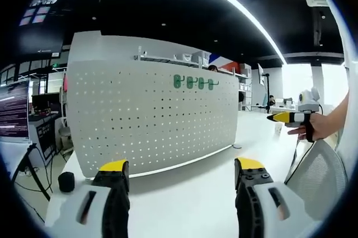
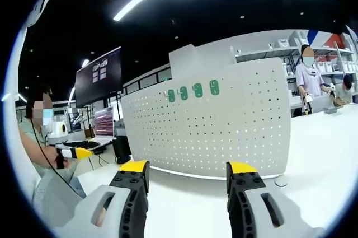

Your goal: Insert the hook assembly into the mounting plate slot until the hook locks in place.

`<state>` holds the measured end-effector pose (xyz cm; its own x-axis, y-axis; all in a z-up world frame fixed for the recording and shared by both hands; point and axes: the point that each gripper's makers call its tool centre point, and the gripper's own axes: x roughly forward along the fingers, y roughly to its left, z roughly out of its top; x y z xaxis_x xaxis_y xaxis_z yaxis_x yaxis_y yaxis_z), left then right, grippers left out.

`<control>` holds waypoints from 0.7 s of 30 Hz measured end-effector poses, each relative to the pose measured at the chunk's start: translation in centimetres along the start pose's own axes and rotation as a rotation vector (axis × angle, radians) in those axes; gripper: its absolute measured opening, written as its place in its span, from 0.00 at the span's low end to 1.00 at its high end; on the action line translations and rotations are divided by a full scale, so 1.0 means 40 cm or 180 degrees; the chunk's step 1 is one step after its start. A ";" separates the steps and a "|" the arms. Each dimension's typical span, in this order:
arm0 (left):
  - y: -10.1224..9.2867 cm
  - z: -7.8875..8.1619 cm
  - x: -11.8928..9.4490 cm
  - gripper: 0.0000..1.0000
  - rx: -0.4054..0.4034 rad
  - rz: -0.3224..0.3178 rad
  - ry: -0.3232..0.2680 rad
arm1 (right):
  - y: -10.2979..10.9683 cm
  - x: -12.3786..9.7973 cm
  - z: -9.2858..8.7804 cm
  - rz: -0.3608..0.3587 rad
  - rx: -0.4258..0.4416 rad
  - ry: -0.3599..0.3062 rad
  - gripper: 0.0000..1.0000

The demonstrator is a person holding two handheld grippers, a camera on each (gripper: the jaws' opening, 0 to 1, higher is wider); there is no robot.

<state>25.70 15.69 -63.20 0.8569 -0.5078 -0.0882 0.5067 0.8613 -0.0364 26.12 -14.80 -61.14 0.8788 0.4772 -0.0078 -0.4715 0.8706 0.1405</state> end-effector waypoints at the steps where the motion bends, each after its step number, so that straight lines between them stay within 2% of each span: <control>1: -0.001 -0.003 0.003 0.79 0.0002 0.0007 0.0007 | -0.001 -0.001 0.000 -0.0003 0.0008 -0.0003 0.53; 21: 0.003 0.003 0.000 0.79 -0.0032 0.0047 -0.0033 | 0.001 -0.005 -0.010 -0.0003 0.0031 0.0047 0.53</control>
<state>25.77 15.81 -63.08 0.8652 -0.4952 -0.0786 0.4932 0.8688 -0.0451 25.89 -14.83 -61.54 0.8780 0.4782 -0.0225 -0.4699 0.8699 0.1502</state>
